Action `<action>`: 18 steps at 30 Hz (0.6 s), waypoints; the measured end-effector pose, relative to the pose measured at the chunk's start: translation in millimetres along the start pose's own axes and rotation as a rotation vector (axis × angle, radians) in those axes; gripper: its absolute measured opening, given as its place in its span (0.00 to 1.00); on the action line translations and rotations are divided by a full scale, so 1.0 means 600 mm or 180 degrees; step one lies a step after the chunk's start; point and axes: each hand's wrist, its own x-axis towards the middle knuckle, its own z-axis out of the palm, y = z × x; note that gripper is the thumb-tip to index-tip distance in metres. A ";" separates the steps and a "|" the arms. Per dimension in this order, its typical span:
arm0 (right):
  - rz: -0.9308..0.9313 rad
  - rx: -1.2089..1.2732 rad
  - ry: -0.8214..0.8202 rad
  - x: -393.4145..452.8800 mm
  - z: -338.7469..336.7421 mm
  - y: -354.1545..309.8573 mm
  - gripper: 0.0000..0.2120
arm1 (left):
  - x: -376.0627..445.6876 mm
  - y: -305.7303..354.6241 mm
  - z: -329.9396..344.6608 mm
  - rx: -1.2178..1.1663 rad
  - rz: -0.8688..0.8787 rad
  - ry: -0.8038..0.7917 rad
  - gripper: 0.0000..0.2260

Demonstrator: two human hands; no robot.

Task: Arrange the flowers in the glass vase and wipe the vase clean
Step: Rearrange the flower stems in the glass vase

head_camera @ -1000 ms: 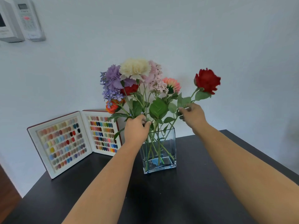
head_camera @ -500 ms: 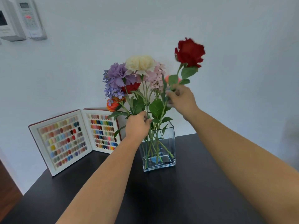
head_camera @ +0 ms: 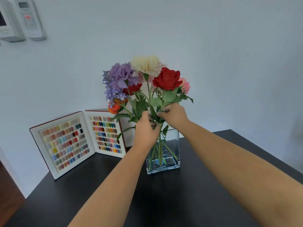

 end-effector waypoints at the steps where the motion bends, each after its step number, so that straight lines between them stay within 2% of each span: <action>1: 0.0021 0.0002 -0.0054 -0.001 0.000 -0.004 0.17 | -0.002 0.002 0.005 0.0032 0.0017 -0.0048 0.21; 4: 0.0035 0.0033 -0.0305 -0.004 -0.002 -0.016 0.13 | -0.001 0.006 0.013 0.0180 0.0116 0.0000 0.26; 7: -0.0009 0.0004 -0.0655 -0.009 -0.013 -0.024 0.08 | 0.007 0.003 0.012 0.0255 0.0157 0.0127 0.22; 11: -0.0105 0.0075 -0.0986 -0.008 -0.030 -0.012 0.16 | 0.012 -0.003 0.011 0.0385 0.0157 0.0220 0.16; 12: -0.0121 0.0083 -0.0860 -0.007 -0.035 -0.004 0.16 | 0.011 -0.004 0.011 0.0436 0.0150 0.0230 0.15; 14: -0.0005 0.0078 -0.0213 -0.004 -0.045 0.018 0.17 | 0.011 -0.006 0.011 0.0538 0.0113 0.0237 0.15; 16: 0.0491 0.0423 0.0440 0.003 -0.055 0.046 0.16 | 0.012 -0.006 0.011 0.0598 0.0068 0.0236 0.16; 18: 0.1094 0.0832 0.0557 0.011 -0.059 0.072 0.12 | 0.014 -0.007 0.010 0.0582 0.0013 0.0232 0.16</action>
